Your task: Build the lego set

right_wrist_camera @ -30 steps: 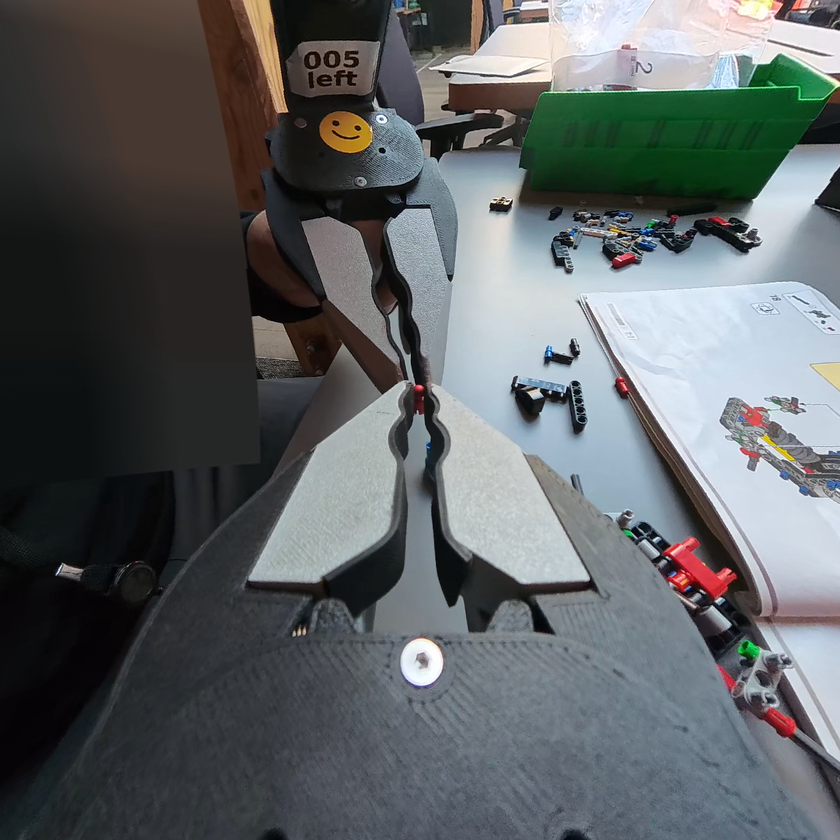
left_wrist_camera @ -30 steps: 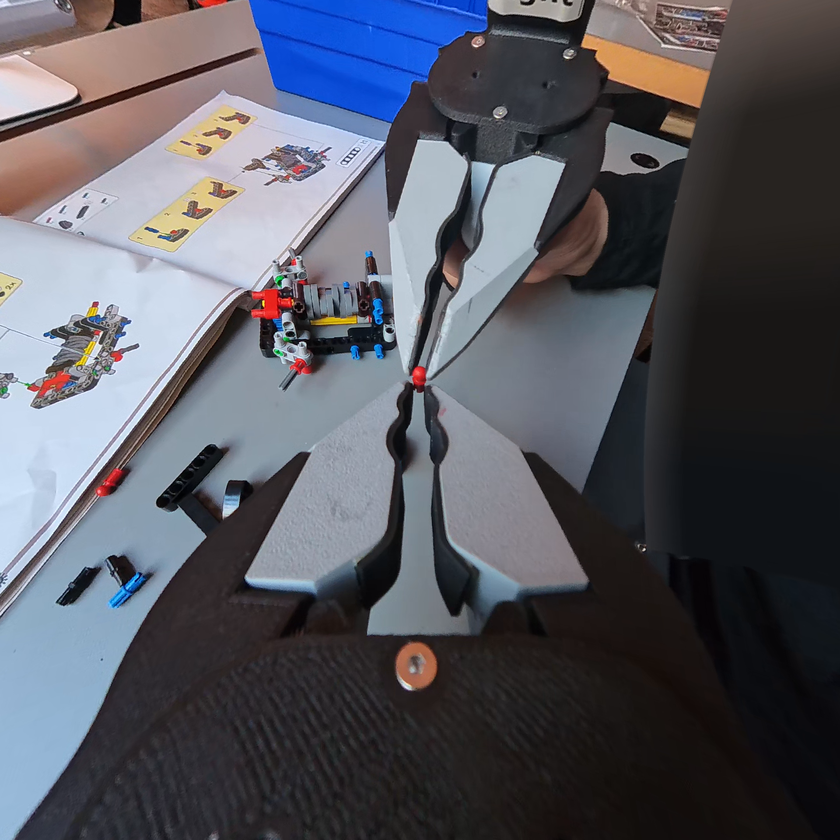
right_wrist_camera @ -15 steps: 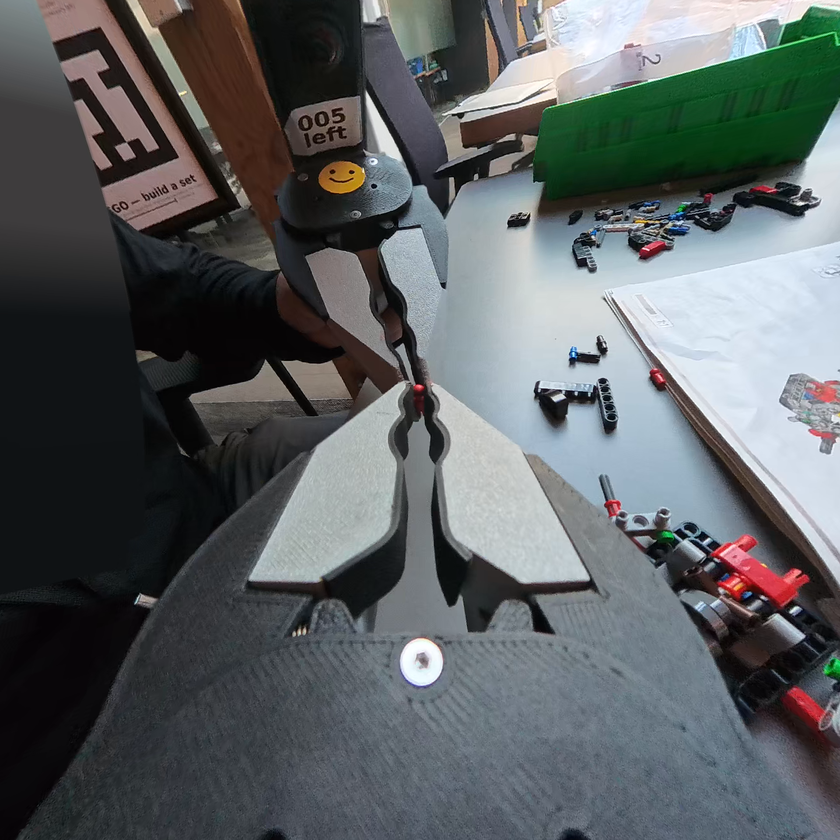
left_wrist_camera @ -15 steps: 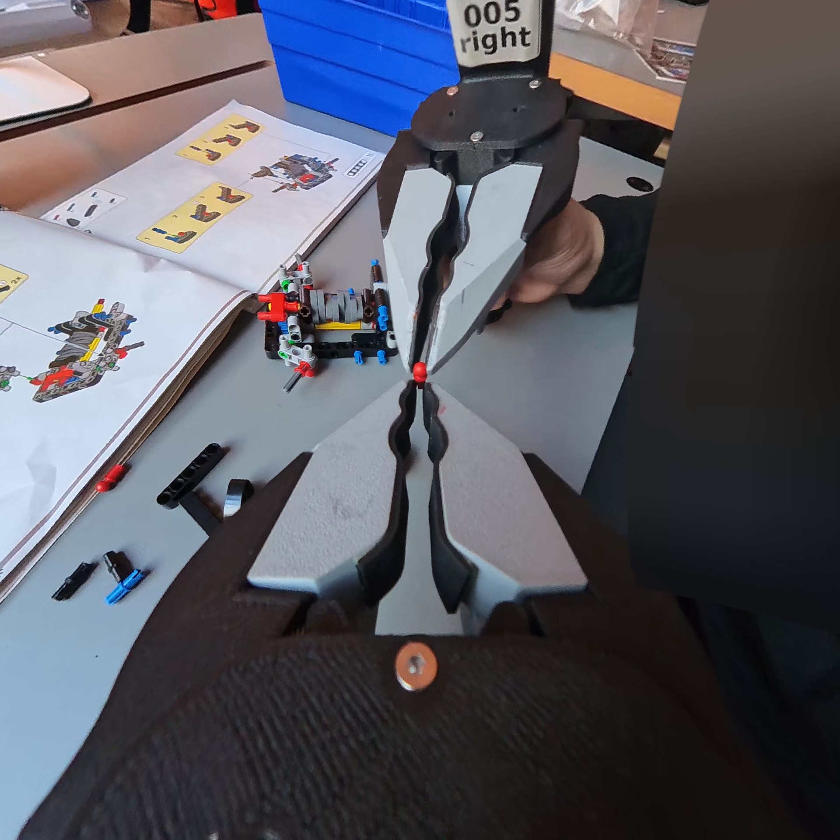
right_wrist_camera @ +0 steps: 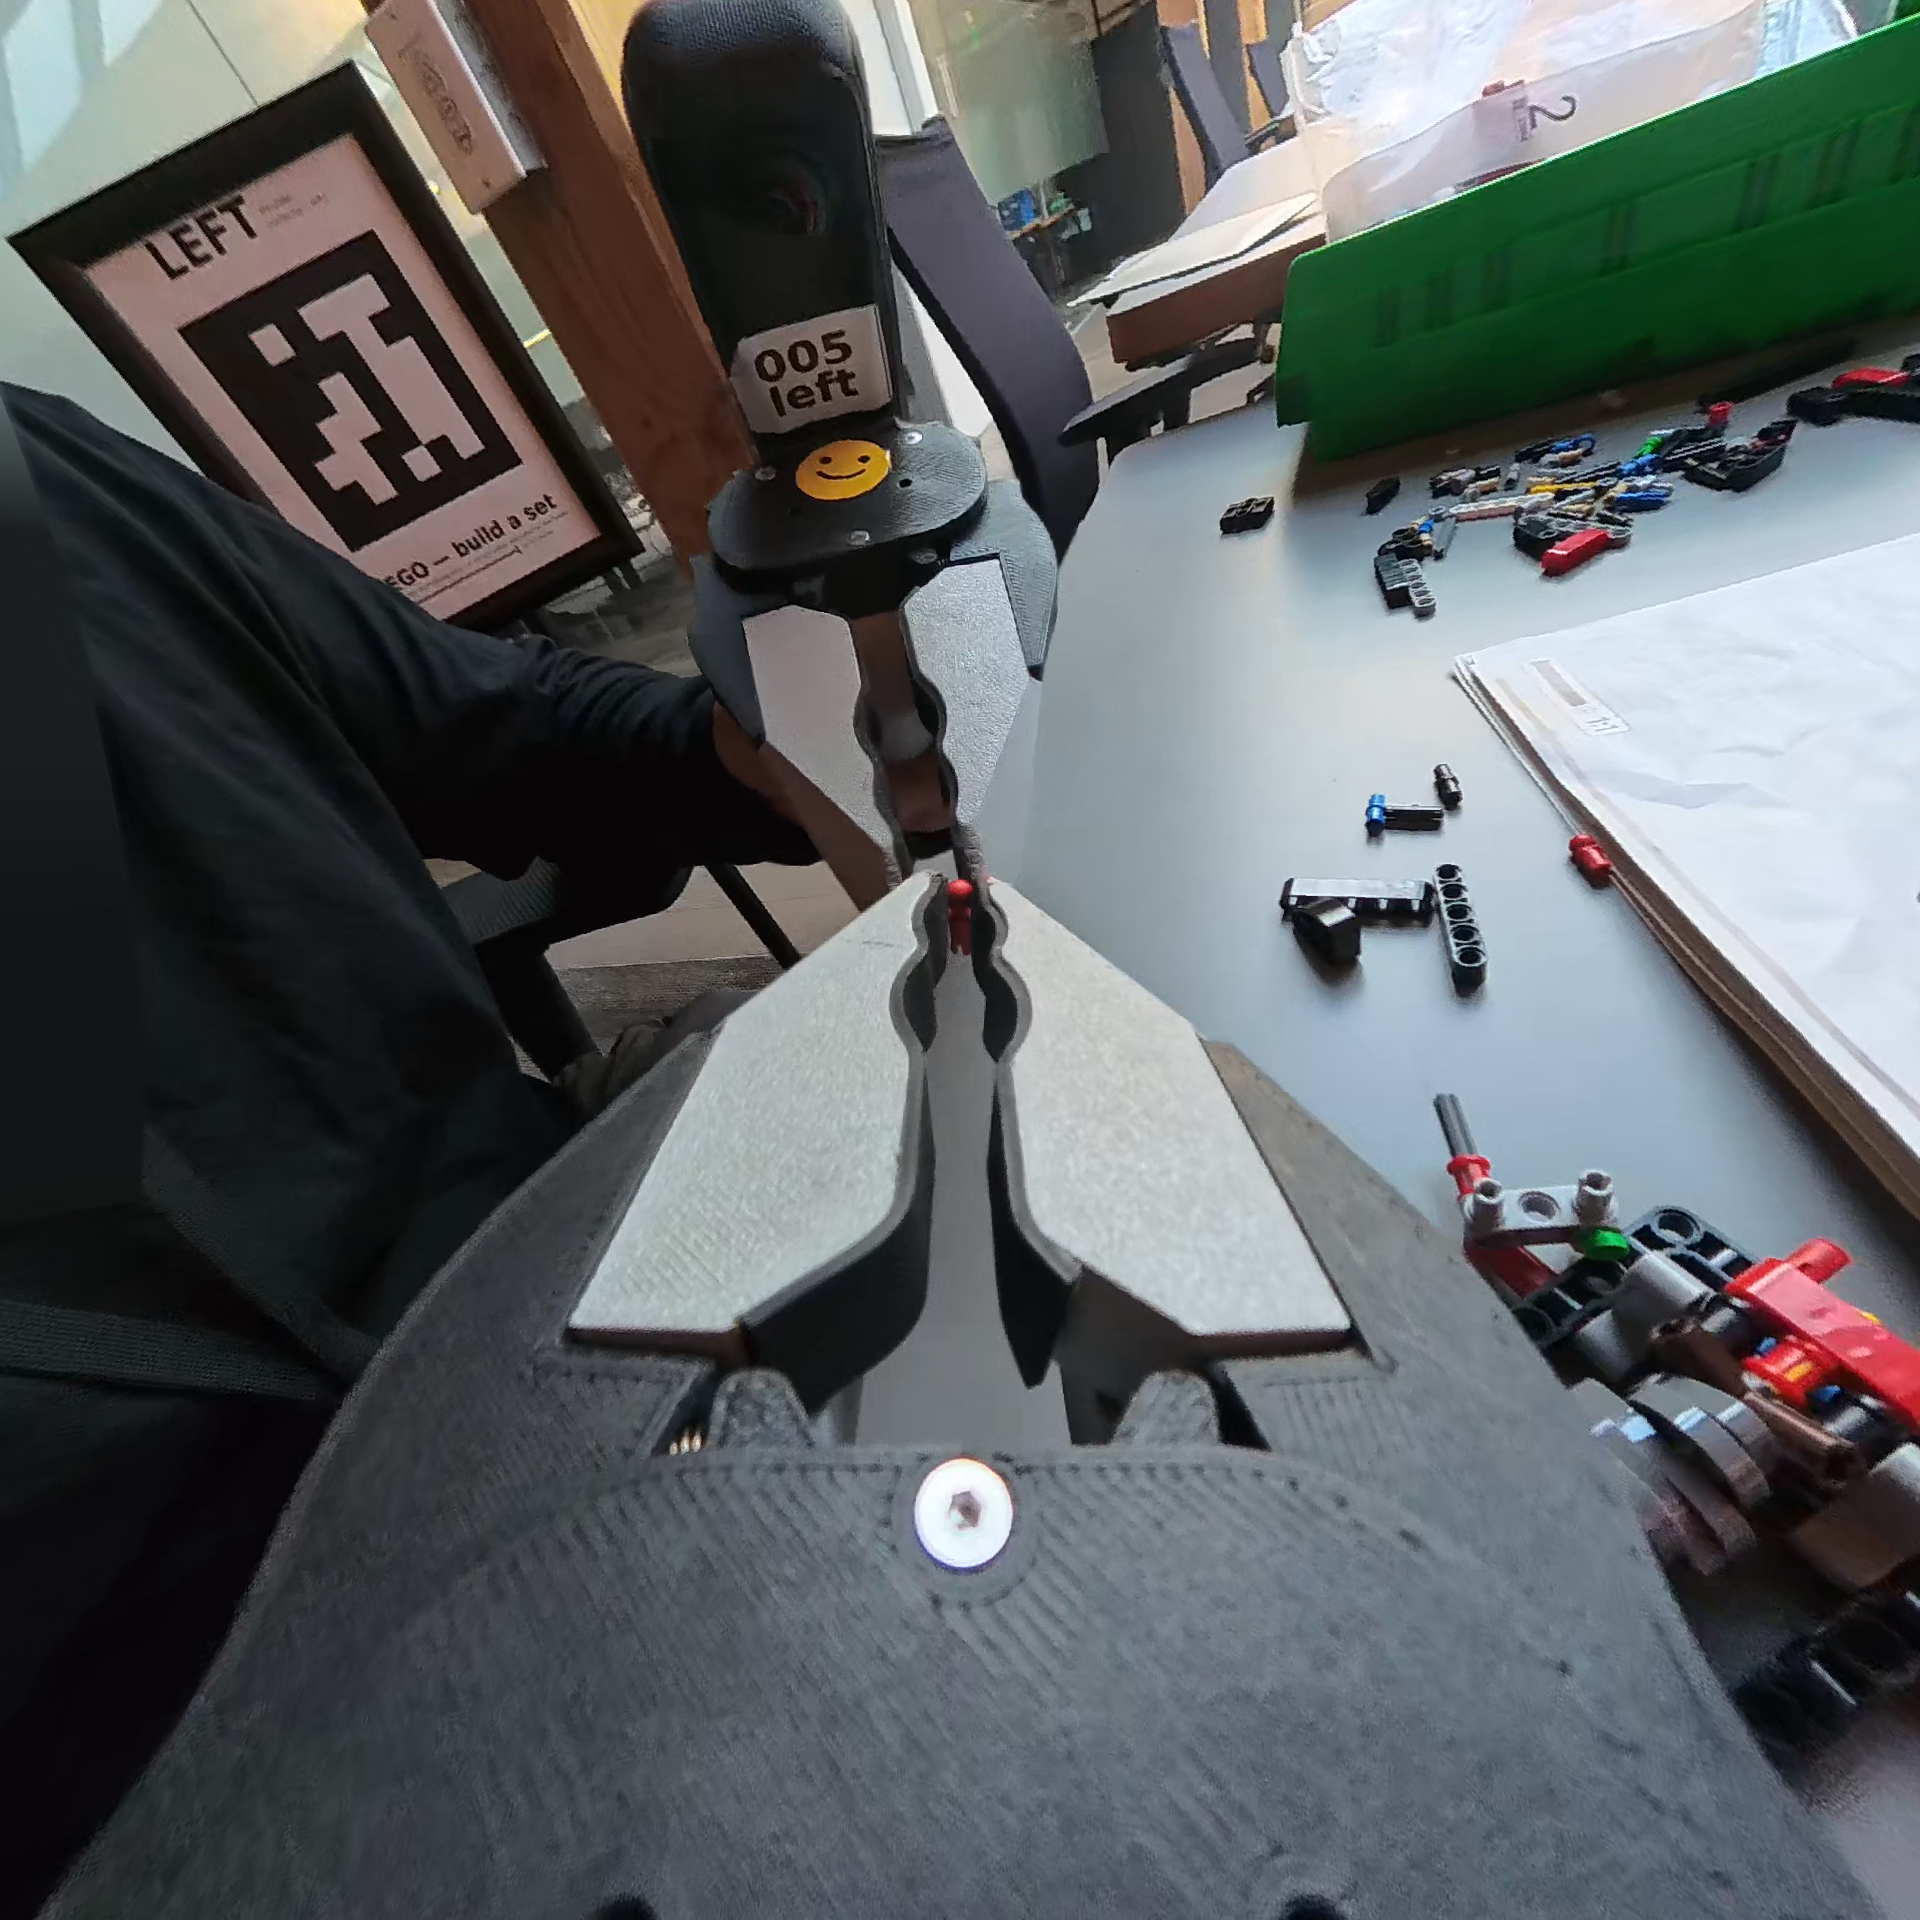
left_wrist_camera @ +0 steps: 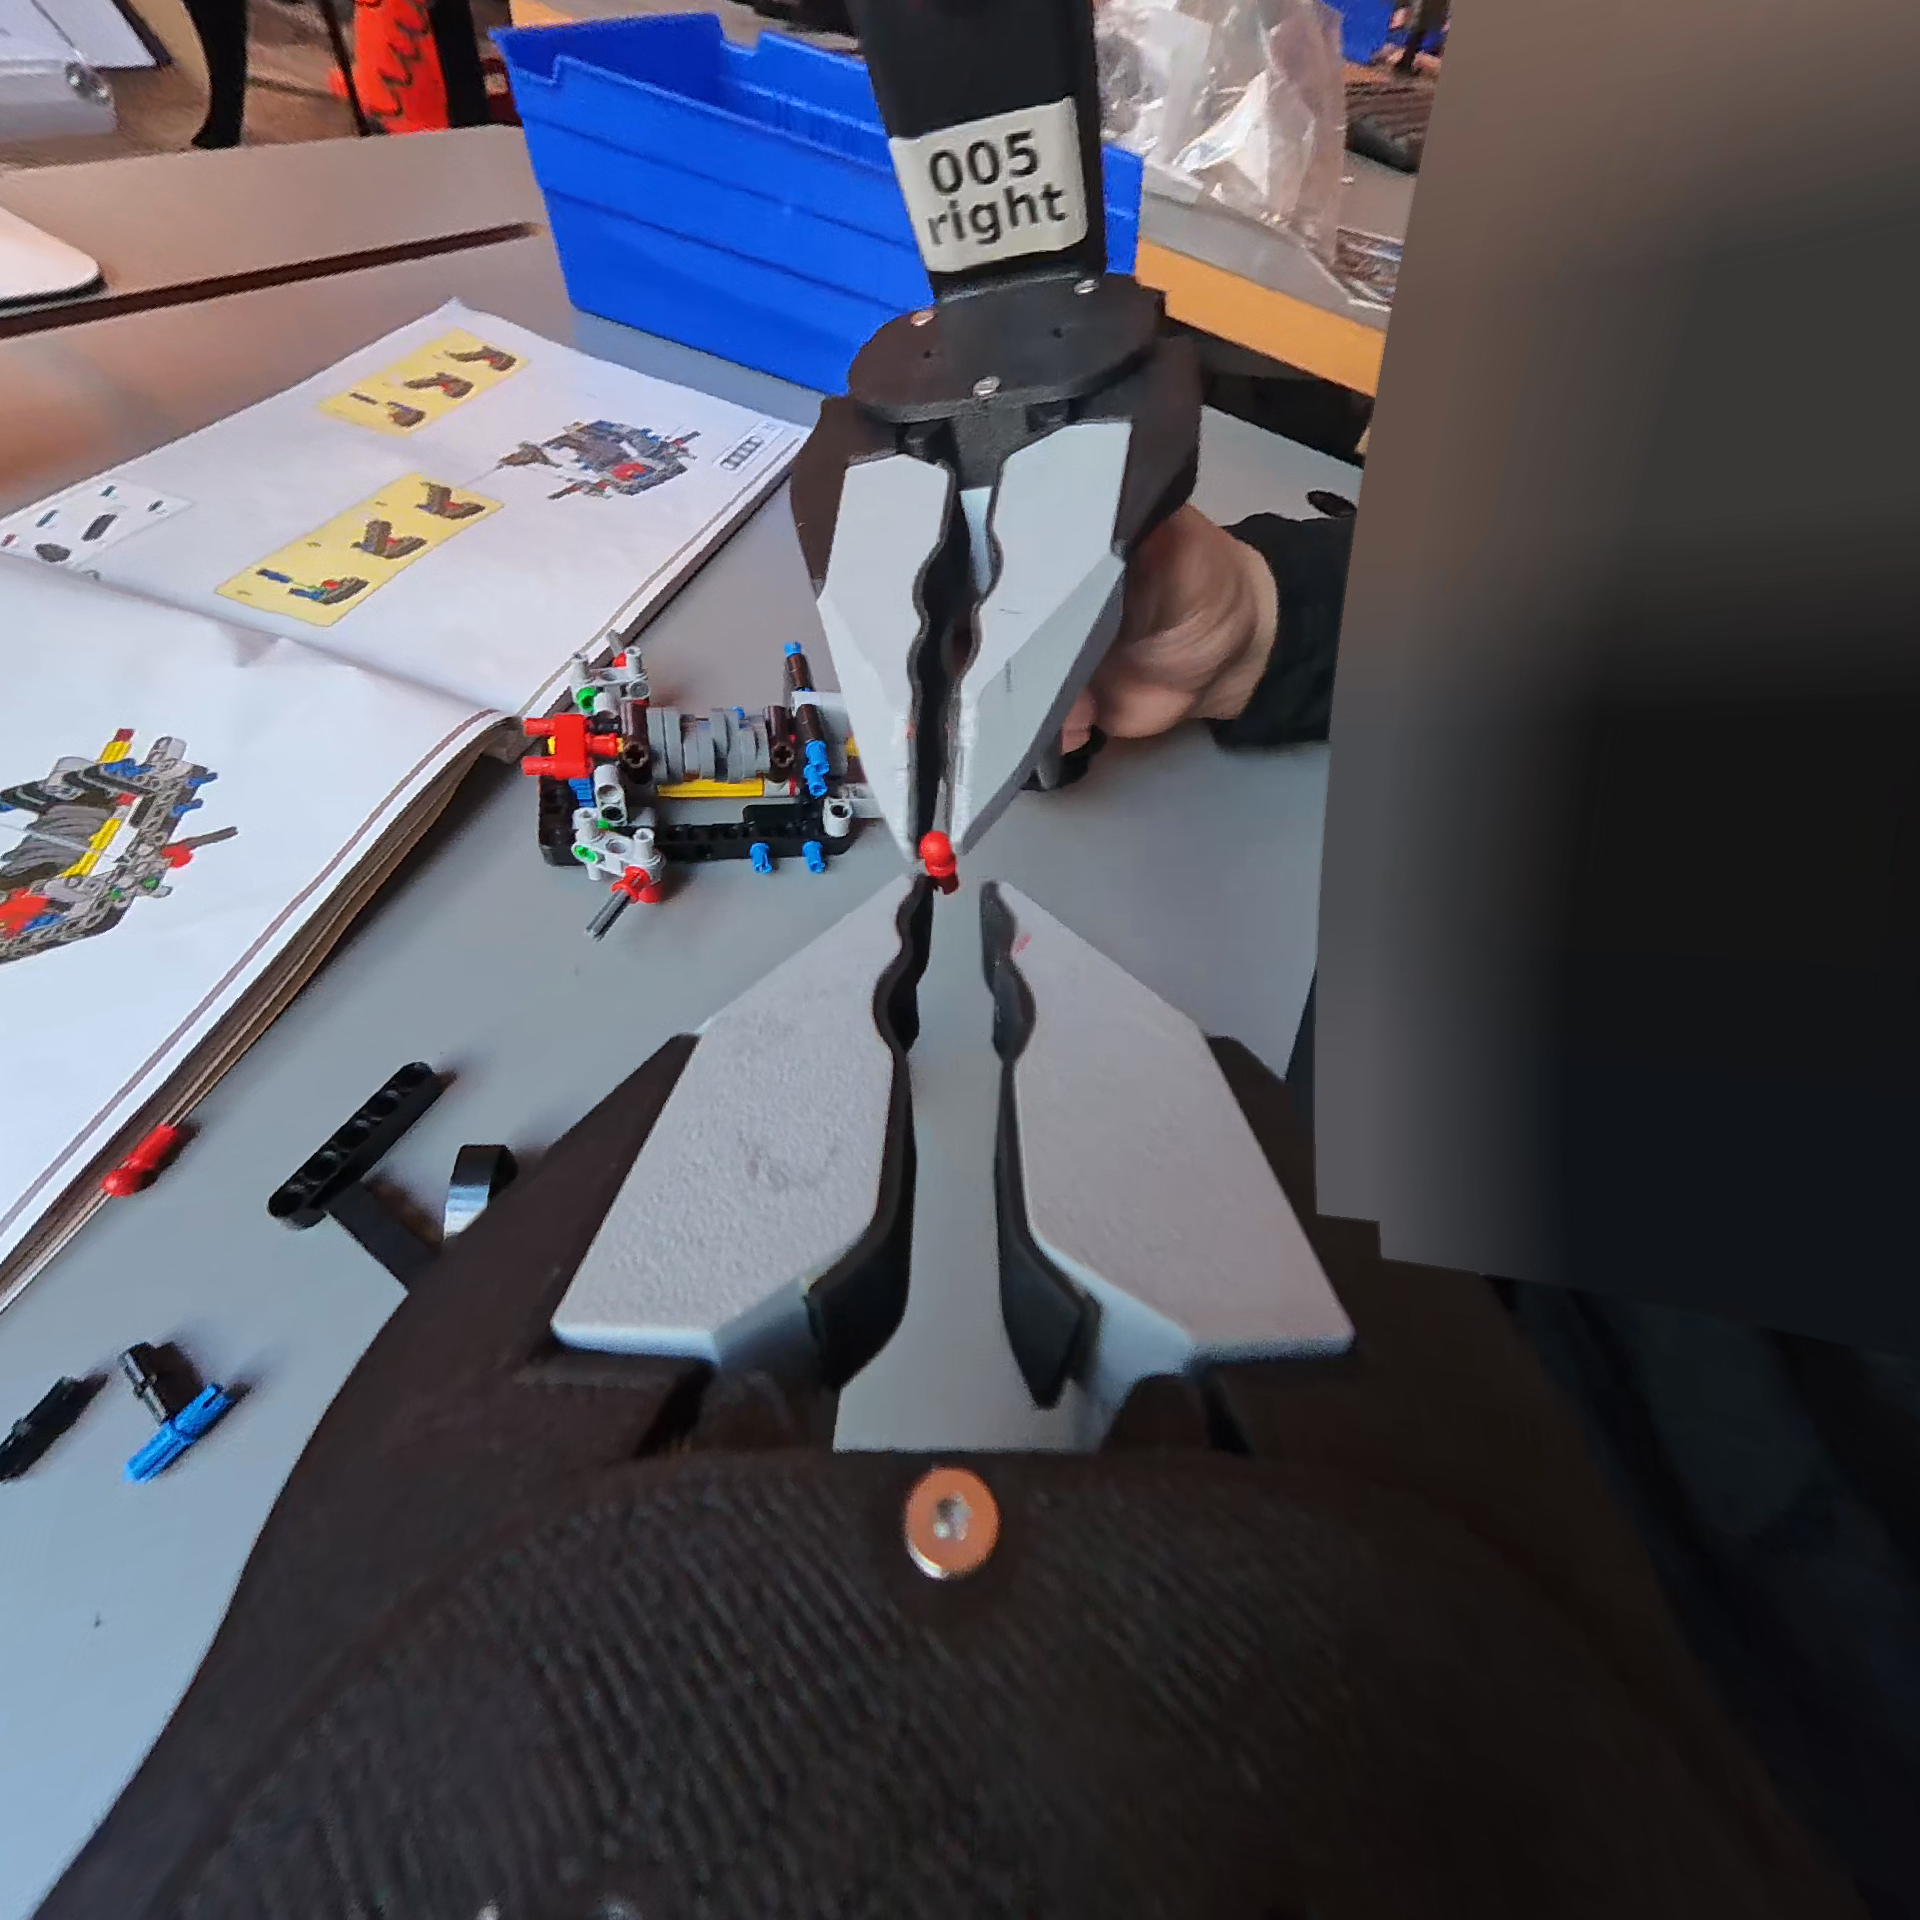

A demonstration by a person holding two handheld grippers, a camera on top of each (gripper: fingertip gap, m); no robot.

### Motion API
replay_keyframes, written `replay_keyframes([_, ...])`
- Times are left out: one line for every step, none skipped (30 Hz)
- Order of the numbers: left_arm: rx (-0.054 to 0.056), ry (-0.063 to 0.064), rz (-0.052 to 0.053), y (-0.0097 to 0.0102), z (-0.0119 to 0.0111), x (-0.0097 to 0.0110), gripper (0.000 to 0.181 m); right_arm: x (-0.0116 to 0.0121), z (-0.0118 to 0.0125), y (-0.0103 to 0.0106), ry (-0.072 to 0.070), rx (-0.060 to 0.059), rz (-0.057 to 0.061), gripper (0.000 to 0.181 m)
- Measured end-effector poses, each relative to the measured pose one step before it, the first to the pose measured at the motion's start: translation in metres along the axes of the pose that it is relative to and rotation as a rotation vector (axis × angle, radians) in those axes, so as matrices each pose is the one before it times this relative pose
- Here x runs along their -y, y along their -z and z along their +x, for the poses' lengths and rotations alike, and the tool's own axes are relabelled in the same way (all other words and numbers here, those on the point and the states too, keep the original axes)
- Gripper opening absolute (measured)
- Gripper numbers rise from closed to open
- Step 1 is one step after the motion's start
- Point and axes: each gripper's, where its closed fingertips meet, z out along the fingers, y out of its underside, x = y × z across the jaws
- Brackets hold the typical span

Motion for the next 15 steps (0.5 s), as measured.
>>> replay_keyframes([-0.0100, -0.0016, 0.0050, 0.00079, 0.00112, 0.00050, 0.006, 0.00037, -0.00105, 0.00036, -0.0023, 0.0095, 0.0011, 0.001])
replay_keyframes([-0.0124, -0.0019, 0.0051, 0.00060, 0.00143, 0.00061, 0.006, 0.00045, -0.00160, 0.00009, -0.0003, 0.0110, 0.0020, 0.001])
replay_keyframes([-0.0103, 0.0016, 0.0042, 0.00037, 0.00104, 0.00046, 0.004, 0.00016, -0.00179, -0.00012, 0.0009, 0.0109, 0.0013, 0.001])
replay_keyframes([-0.0100, 0.0063, 0.0038, 0.00015, 0.00077, 0.00040, 0.002, 0.00017, -0.00161, -0.00020, 0.0029, 0.0098, 0.0000, 0.001])
replay_keyframes([-0.0239, 0.0087, 0.0082, -0.00013, 0.00244, 0.00081, 0.002, 0.00038, -0.00228, -0.00013, 0.0064, 0.0140, 0.0026, 0.001])
replay_keyframes([-0.0311, 0.0124, 0.0113, 0.00013, 0.00316, 0.00127, 0.002, 0.00064, -0.00322, -0.00021, 0.0075, 0.0197, 0.0043, 0.001])
replay_keyframes([-0.0324, 0.0109, 0.0151, 0.00055, 0.00331, 0.00174, 0.002, 0.00125, -0.00338, 0.00005, 0.0074, 0.0214, 0.0088, 0.001])
replay_keyframes([-0.0350, 0.0068, 0.0189, 0.00082, 0.00392, 0.00204, 0.002, 0.00205, -0.00381, 0.00025, 0.0088, 0.0250, 0.0133, 0.001])
replay_keyframes([-0.0423, 0.0053, 0.0186, 0.00116, 0.00474, 0.00192, 0.002, 0.00194, -0.00432, 0.00011, 0.0079, 0.0290, 0.0134, 0.001])
replay_keyframes([-0.0312, 0.0099, 0.0135, 0.00141, 0.00278, 0.00122, 0.002, 0.00120, -0.00272, -0.00032, 0.0017, 0.0207, 0.0093, 0.001])
replay_keyframes([-0.0275, 0.0105, 0.0148, 0.00098, 0.00223, 0.00106, 0.002, 0.00117, -0.00228, -0.00021, -0.0005, 0.0191, 0.0103, 0.001])
replay_keyframes([-0.0326, 0.0120, 0.0198, 0.00078, 0.00318, 0.00167, 0.003, 0.00171, -0.00302, -0.00030, 0.0021, 0.0232, 0.0136, 0.001])
replay_keyframes([-0.0292, 0.0156, 0.0168, 0.00069, 0.00246, 0.00159, 0.003, 0.00142, -0.00236, -0.00072, 0.0062, 0.0163, 0.0107, 0.001])
replay_keyframes([-0.0223, 0.0142, 0.0077, 0.00028, 0.00158, 0.00069, 0.003, 0.00041, -0.00120, -0.00082, 0.0049, 0.0088, 0.0031, 0.001])
replay_keyframes([-0.0198, 0.0087, 0.0053, 0.00002, 0.00185, 0.00057, 0.003, 0.00015, -0.00150, -0.00085, 0.0036, 0.0101, 0.0006, 0.001])
